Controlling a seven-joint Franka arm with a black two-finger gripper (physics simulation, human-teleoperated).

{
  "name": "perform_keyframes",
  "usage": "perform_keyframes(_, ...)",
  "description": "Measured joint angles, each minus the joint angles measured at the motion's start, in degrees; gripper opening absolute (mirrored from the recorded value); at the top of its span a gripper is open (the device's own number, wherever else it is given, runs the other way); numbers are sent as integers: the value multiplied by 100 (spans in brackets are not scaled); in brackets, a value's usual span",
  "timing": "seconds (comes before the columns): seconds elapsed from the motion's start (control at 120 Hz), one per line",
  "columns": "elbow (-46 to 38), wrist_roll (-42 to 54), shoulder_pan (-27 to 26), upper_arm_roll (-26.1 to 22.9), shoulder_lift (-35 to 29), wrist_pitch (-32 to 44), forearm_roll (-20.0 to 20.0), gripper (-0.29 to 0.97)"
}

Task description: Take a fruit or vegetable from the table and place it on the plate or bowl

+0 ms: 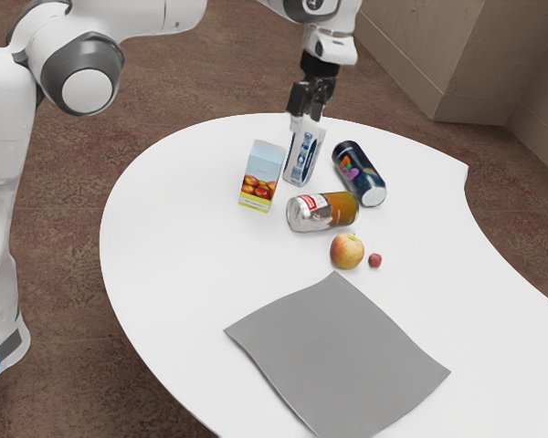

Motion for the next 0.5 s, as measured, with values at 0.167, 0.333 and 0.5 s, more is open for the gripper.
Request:
perform_keyframes(0.167, 0, 691, 2, -1, -1, 191, 0, 68)
perform_keyframes(0.333, 0, 1180, 43, 34, -5, 272, -54, 68)
perform_keyframes(0.5, 650, 1452, 313, -344, -1400, 213, 178, 68)
